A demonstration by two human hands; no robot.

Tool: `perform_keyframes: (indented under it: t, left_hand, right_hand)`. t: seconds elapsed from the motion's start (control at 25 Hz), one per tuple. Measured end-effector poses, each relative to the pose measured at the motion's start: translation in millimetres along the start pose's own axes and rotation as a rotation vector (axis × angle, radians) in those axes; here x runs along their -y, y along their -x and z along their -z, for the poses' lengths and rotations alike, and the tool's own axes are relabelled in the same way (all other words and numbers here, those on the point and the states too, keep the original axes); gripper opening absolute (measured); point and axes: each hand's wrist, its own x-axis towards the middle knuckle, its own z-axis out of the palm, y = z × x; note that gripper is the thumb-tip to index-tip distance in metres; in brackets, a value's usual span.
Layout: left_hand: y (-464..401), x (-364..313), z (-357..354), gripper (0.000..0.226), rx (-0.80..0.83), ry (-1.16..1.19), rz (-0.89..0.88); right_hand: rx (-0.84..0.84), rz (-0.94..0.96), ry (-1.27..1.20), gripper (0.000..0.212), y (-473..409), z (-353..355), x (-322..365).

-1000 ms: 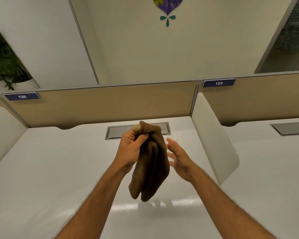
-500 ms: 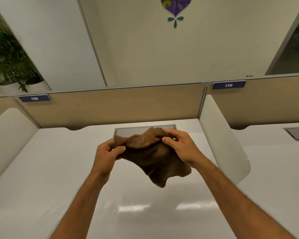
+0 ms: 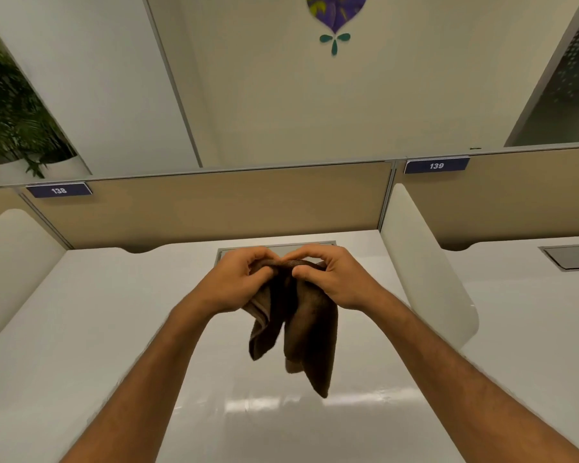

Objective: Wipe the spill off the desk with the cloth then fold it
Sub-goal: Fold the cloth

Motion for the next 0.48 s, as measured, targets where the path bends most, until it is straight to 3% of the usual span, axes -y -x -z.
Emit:
perform_keyframes:
  t: [0.16, 0.24, 0.36, 0.48]
  left_hand:
    - [2, -6, 12, 0.029, -0.138, -0.095, -0.138]
    - [1, -12, 15, 0.026, -0.157, -0.103, -0.207]
    - [2, -15, 36, 0.021, -0.328, -0.127, -0.291]
    - [5, -7, 60, 0.022, -0.358, -0.178, -0.282]
  right_hand:
    - [0.056, -0.165, 0.070, 0.050, 10, 10, -20]
    - [0.112, -0.218, 0.172, 0.041, 17, 10, -40]
    - [0.091, -0.333, 0.329, 0.009, 38, 6, -77]
    - [0.024, -0.425, 0.347, 0.014, 59, 10, -96]
